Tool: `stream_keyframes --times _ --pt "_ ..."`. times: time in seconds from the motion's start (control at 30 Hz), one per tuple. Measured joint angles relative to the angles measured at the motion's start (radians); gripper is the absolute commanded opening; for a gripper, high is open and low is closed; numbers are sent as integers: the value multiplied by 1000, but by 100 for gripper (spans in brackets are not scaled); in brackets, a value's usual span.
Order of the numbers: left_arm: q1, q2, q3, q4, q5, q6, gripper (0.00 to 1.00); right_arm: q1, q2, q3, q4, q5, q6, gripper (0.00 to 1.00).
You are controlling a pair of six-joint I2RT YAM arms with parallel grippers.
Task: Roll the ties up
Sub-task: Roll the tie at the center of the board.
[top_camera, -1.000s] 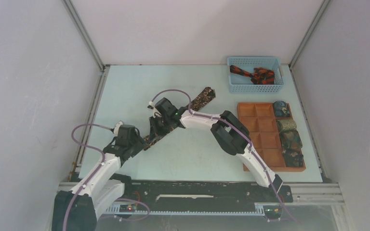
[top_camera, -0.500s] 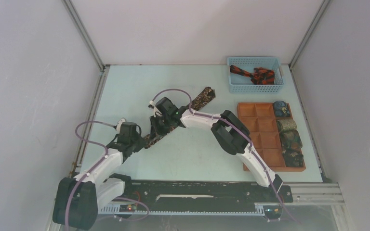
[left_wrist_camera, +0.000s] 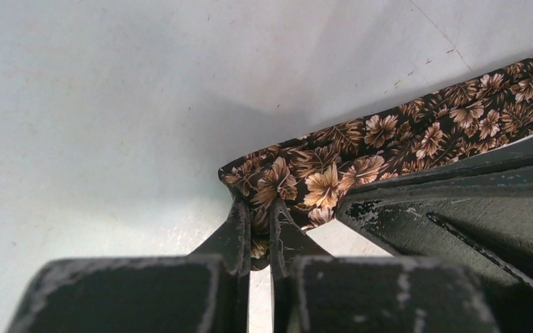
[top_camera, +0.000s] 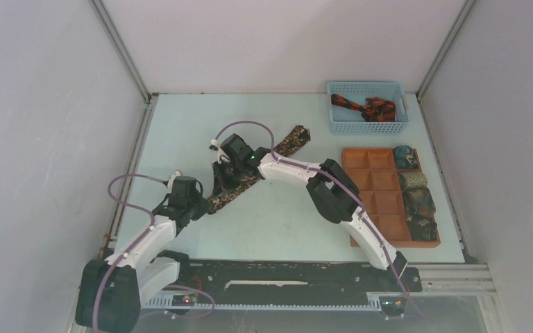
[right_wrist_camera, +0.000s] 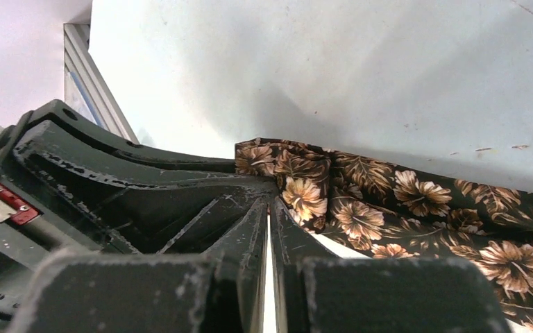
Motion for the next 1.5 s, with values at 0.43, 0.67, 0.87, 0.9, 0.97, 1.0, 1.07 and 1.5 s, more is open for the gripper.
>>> stream_keyframes --times 0.43,0.67,0.87,0.9,0.97,1.0,1.07,1.5 --pt "0 -43 57 -161 -1 7 0 22 16 1 -45 24 -12 6" --pt "0 -44 92 -216 -1 8 0 38 19 1 -56 42 -26 5" --pt "-3 -42 129 -254 0 8 0 41 19 1 -57 49 -26 5" --pt "-5 -40 135 -260 0 8 0 42 19 1 -57 49 -26 5" --pt "-8 -34 147 -270 0 8 0 42 19 1 -57 49 -26 5" --pt "-10 -31 153 -274 0 8 0 42 19 1 -57 49 -26 5" --pt "-14 -23 168 -286 0 8 0 42 19 1 -57 48 -26 4" --pt "-70 96 261 -336 -11 8 0 47 19 -16 -48 44 -22 3"
